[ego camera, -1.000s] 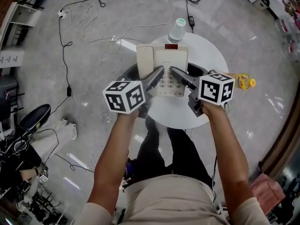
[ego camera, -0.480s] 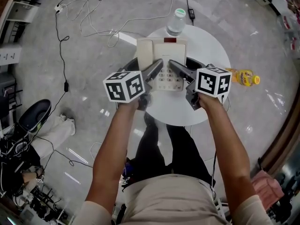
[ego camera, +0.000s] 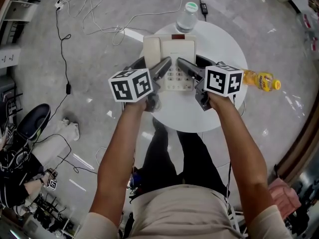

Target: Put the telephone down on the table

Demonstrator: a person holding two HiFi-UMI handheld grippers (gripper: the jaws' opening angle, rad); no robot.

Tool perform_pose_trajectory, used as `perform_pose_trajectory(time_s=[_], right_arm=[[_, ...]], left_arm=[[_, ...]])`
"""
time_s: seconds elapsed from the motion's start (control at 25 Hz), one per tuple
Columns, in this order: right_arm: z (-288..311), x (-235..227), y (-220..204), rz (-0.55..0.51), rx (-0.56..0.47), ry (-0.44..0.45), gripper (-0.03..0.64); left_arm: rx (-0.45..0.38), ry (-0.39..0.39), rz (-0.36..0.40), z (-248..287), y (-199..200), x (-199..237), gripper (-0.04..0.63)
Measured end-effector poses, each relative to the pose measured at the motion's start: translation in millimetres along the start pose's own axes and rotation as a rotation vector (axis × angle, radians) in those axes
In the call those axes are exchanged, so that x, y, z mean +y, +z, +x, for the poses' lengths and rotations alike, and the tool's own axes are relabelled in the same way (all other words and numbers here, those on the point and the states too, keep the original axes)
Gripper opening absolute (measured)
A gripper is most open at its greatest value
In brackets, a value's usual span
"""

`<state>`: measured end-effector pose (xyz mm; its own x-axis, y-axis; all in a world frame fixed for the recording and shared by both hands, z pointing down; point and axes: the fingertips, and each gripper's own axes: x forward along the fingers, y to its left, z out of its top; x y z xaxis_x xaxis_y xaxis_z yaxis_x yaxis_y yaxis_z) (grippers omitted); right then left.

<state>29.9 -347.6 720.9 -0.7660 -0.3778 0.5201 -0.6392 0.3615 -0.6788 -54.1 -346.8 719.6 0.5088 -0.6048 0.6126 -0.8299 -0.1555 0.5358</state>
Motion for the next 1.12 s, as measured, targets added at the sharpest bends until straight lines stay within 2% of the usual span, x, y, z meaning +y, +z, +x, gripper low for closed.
perform_pose_trajectory(time_s=[0.6, 0.8, 1.12], right_arm=[[21.4, -29.7, -14.7, -0.003, 0.06, -0.03, 0.265], [24.9, -36.5, -18.8, 0.028, 0.062, -0.031, 0.267], [29.8, -44.5, -23.6, 0.069, 0.067, -0.073, 0.268]], left_arm=[[0.058, 0.031, -0.016, 28.2, -20.3, 19.1, 0.348], [0.078, 0.003, -0.057, 37.8, -30.2, 18.0, 0.348], [0.087, 0.02, -0.101, 46.1, -31.8, 25.6, 0.348]])
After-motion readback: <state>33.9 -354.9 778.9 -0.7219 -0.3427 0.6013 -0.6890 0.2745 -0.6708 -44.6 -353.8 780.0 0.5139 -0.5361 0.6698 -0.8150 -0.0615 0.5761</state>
